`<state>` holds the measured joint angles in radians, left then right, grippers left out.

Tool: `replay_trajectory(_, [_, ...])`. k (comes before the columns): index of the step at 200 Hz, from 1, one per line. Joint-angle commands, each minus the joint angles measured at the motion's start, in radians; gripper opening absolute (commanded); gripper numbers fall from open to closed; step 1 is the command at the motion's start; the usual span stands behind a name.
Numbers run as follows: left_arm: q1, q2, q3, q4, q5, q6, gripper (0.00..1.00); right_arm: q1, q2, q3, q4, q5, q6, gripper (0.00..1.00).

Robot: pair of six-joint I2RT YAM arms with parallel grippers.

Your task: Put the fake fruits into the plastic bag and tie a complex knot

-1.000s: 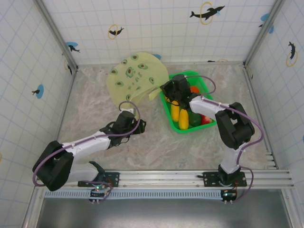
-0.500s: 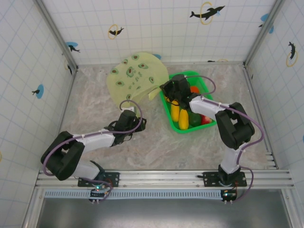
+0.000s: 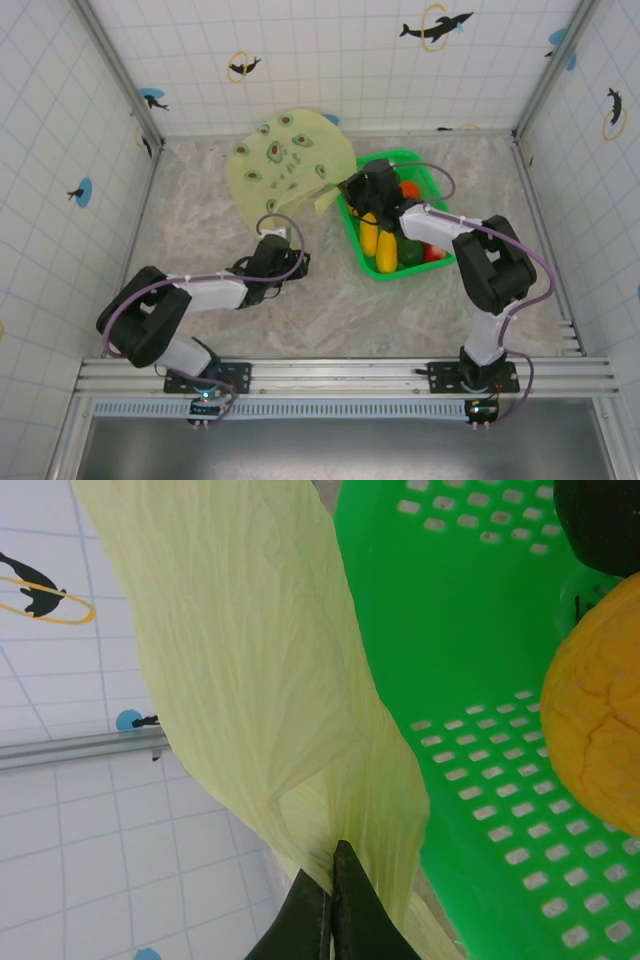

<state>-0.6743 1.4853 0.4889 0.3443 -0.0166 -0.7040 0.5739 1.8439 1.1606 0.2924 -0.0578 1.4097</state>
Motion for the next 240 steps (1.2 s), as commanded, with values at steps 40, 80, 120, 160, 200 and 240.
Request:
replay_trajectory(40, [-0.01,0.017,0.073,-0.06,-0.119,0.053,0.24,-0.006,-0.037,-0.03,0.043,0.0,0.008,0.0])
replay_trajectory(80, [-0.01,-0.126,0.111,-0.232,-0.207,0.097,0.0,-0.017,-0.05,0.017,-0.037,-0.037,-0.125,0.0])
replay_trajectory(120, [0.001,-0.36,0.205,-0.502,-0.235,0.179,0.0,-0.013,-0.045,0.129,-0.172,-0.144,-0.352,0.0])
replay_trajectory(160, [0.001,-0.515,0.317,-0.748,-0.29,0.26,0.0,0.031,-0.079,0.12,-0.208,-0.201,-0.359,0.05])
replay_trajectory(200, [0.001,-0.638,0.352,-0.844,-0.239,0.324,0.0,0.099,-0.117,0.038,-0.248,-0.215,-0.286,0.06])
replay_trajectory(240, [0.001,-0.648,0.416,-0.953,-0.254,0.36,0.0,0.153,-0.194,-0.1,-0.179,-0.183,-0.281,0.36])
